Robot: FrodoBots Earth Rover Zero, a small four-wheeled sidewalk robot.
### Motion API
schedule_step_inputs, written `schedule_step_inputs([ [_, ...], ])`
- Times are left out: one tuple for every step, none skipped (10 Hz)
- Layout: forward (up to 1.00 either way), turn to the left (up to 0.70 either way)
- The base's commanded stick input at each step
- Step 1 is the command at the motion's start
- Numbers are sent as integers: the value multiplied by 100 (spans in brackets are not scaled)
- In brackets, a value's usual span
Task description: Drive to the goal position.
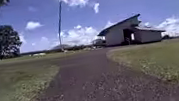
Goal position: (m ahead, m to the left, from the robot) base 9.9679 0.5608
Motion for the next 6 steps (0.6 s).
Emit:
schedule_step_inputs([
  [100, 0],
  [100, 0],
  [100, 0],
  [100, 0],
  [100, 0],
  [100, 0],
])
